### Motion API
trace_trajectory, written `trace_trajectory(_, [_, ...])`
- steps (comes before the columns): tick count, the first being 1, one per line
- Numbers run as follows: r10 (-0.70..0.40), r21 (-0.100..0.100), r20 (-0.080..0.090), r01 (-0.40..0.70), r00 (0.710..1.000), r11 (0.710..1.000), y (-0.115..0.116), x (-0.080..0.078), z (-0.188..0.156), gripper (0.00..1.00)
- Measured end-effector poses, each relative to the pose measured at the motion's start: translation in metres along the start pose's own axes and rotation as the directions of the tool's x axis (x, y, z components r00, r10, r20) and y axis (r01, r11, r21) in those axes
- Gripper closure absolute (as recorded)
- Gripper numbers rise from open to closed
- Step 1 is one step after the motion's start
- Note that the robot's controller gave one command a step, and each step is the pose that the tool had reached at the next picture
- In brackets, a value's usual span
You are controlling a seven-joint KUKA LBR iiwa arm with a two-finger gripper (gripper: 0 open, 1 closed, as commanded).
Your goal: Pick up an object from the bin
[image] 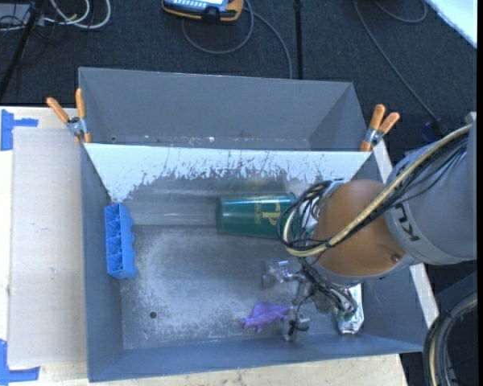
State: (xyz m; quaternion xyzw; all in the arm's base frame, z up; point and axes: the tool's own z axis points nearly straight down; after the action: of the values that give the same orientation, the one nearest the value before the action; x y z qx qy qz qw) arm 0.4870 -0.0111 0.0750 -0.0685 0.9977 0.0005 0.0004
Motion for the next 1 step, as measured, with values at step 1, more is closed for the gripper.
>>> trace_trajectory(1, [0.230, -0.001, -0.005, -0.230, 0.973, 0.973, 0.0078, 0.0035, 0.0038, 1.00])
